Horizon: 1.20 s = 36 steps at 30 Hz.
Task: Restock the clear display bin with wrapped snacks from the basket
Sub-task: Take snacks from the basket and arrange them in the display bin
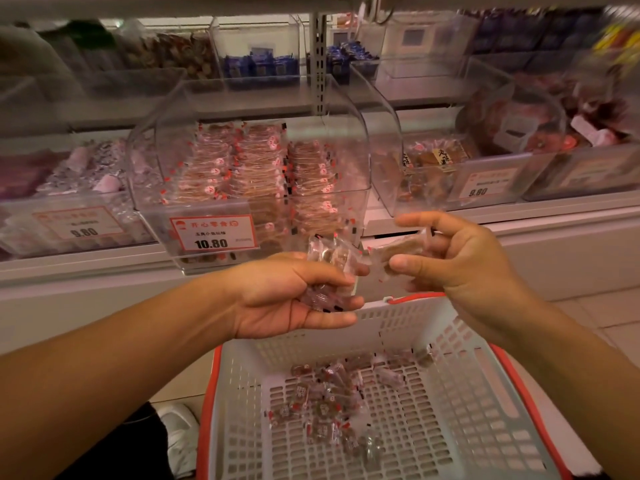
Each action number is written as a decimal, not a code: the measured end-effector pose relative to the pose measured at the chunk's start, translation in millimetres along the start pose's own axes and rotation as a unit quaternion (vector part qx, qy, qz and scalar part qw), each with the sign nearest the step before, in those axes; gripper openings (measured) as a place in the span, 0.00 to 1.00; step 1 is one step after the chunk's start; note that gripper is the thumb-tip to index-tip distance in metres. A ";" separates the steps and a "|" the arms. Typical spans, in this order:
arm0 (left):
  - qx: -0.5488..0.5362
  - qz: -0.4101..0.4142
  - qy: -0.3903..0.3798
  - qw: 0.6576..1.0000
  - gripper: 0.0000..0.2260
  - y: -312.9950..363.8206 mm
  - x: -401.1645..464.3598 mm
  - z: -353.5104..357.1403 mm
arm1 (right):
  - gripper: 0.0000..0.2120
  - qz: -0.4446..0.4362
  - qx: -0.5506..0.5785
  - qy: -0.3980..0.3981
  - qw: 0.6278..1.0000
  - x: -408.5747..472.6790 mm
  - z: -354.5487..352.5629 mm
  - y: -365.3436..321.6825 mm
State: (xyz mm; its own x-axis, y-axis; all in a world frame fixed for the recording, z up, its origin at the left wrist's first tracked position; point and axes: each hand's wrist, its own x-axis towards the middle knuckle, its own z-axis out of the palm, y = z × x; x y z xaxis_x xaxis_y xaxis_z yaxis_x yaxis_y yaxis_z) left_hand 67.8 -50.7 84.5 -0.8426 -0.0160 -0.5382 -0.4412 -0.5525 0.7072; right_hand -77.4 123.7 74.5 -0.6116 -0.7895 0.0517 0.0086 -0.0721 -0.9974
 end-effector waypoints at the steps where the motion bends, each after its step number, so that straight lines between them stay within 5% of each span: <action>1: 0.004 0.001 0.002 1.000 0.13 0.4 -0.2 0.9 | 0.22 0.012 0.001 -0.016 1.000 0.7 0.3 -0.6; 5: -0.015 -0.018 -0.057 0.998 0.17 4.4 -1.8 -3.4 | 0.18 0.056 0.017 -0.132 0.990 0.4 6.4 4.1; 8: -0.010 -0.046 -0.136 0.990 0.23 8.4 -6.5 -6.8 | 0.22 0.015 -0.059 -0.149 0.987 0.1 12.1 2.0; 12: 0.094 -0.036 -0.129 0.987 0.15 5.1 -8.6 -4.3 | 0.26 -0.059 -0.224 -0.144 0.962 -3.7 23.1 -1.2; 17: 0.224 -0.041 -0.115 0.967 0.18 14.6 -20.0 3.7 | 0.29 -0.065 -0.214 -0.178 0.958 -10.8 26.8 -11.9; 23: 0.289 0.040 -0.126 0.948 0.10 43.0 -40.8 14.8 | 0.15 -0.135 -0.292 -0.186 0.929 -13.1 35.4 -44.6; 25: 0.276 0.072 -0.143 0.948 0.15 64.1 -53.3 12.3 | 0.15 -0.155 -0.279 -0.172 0.932 -2.4 38.7 -61.6; 27: 0.249 0.154 -0.055 0.955 0.20 86.8 -61.8 2.5 | 0.15 -0.162 -0.215 -0.139 0.953 16.9 41.5 -79.2; 28: 0.262 0.224 0.032 0.938 0.18 96.9 -64.3 -6.1 | 0.14 -0.162 -0.193 -0.119 0.960 28.7 43.2 -87.6; 31: 0.420 0.363 0.268 0.788 0.06 115.9 -67.8 -36.8 | 0.12 -0.149 -0.263 -0.084 0.950 67.0 55.7 -105.7; 32: 0.462 0.353 0.282 0.763 0.05 117.8 -67.2 -43.8 | 0.10 -0.135 -0.310 -0.090 0.937 78.3 61.4 -109.0; 36: 0.549 0.271 0.245 0.752 0.11 113.3 -57.5 -56.6 | 0.10 -0.085 -0.432 -0.139 0.887 106.1 81.2 -111.8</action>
State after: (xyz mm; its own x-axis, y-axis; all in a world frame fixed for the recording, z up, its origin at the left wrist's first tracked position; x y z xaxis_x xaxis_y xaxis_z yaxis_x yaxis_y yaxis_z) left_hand 83.8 -159.6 169.6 -0.8943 -0.4446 0.0509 -0.2902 0.6628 0.6903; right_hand -79.1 -1.6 195.6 -0.3260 -0.9405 0.0960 -0.7481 0.1946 -0.6344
